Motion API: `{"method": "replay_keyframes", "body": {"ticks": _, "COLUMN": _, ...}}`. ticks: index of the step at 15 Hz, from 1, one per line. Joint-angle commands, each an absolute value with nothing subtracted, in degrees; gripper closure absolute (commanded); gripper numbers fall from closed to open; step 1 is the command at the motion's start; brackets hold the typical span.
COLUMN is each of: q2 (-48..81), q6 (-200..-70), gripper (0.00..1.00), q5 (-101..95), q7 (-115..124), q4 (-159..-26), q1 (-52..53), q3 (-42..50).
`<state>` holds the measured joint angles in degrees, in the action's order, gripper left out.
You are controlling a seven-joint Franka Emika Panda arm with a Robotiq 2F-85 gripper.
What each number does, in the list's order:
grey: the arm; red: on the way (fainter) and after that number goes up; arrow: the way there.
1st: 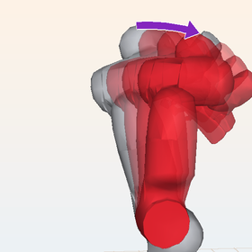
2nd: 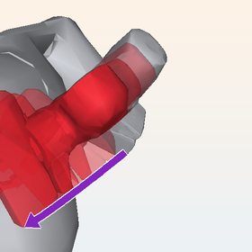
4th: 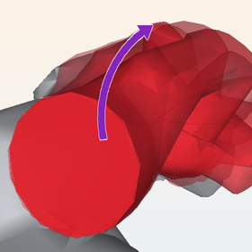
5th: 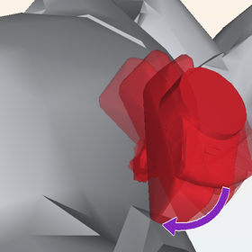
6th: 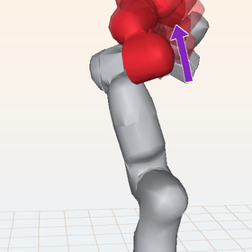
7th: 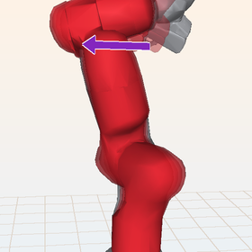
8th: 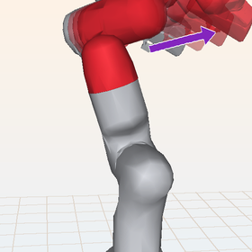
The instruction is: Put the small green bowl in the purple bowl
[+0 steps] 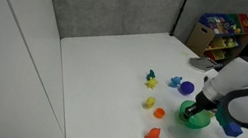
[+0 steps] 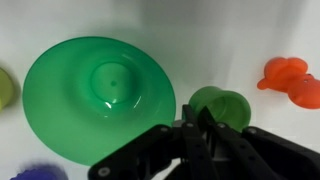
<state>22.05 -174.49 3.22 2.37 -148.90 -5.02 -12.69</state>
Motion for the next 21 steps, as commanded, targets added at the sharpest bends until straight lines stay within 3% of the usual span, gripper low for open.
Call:
{"method": "replay_keyframes", "body": {"ticks": 1, "q2": 18.1, "q6": -170.1, "gripper": 0.95, "q5": 6.9, "q7": -0.3, "q4": -148.2, "q1": -9.8, "q3": -14.5}}
{"method": "replay_keyframes", "body": {"ticks": 14, "q2": 17.4, "q6": -162.4, "gripper": 0.95, "q5": 8.8, "q7": -5.7, "q4": -143.0, "q1": -14.6, "q3": 0.1}}
{"method": "replay_keyframes", "body": {"ticks": 21, "q2": 23.2, "q6": -160.5, "gripper": 0.95, "q5": 11.5, "q7": -11.1, "q4": -137.8, "q1": -21.5, "q3": 1.2}}
